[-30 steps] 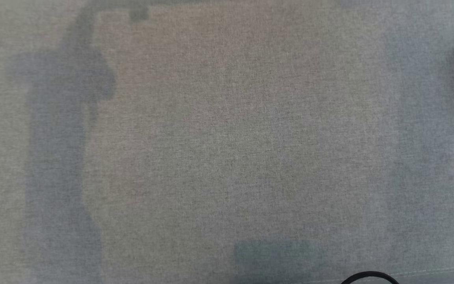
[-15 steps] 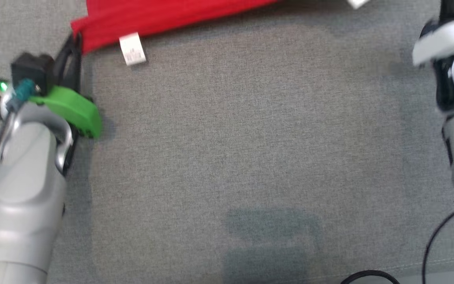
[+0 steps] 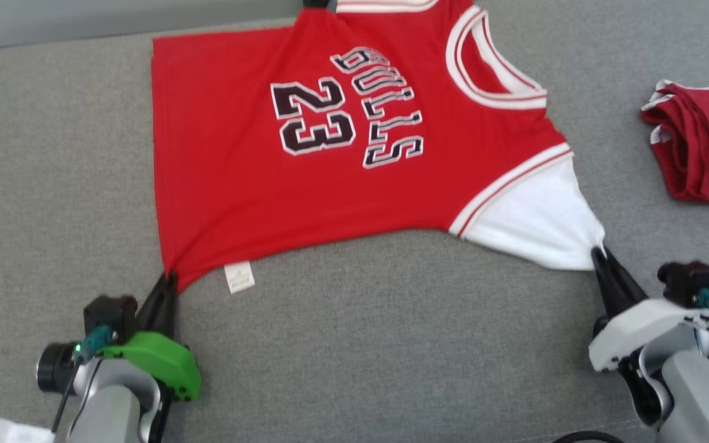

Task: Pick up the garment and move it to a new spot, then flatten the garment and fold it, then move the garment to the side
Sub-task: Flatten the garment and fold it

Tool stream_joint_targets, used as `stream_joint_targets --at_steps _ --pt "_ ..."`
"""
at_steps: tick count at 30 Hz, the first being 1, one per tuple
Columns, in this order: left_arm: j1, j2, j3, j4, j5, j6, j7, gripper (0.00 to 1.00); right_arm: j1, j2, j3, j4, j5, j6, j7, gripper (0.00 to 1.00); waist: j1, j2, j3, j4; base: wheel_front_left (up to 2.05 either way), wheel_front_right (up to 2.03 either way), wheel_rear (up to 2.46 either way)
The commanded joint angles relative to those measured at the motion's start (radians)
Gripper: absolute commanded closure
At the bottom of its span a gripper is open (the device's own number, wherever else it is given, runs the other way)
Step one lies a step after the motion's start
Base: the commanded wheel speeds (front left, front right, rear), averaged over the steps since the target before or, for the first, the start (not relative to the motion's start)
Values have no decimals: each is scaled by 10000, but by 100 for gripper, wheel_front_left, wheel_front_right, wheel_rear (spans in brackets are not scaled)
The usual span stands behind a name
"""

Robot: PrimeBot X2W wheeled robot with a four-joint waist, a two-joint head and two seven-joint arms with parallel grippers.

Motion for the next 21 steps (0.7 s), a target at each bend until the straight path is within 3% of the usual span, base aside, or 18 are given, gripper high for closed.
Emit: stream_joint_targets --at_steps 1,11,21 --pt "563 -1 178 60 -59 93 32 100 381 -113 29 72 41 -20 -26 100 1 0 -1224 -201 0 0 0" --pt "3445 -872 1557 -612 172 102 27 100 2963 104 -593 50 414 -25 -26 100 1 0 -2988 -12 0 0 0" --pt "4621 -1082 2040 -1023 770 -7 19 100 4362 403 -576 -247 223 -24 -26 100 1 0 -3633 224 0 0 0"
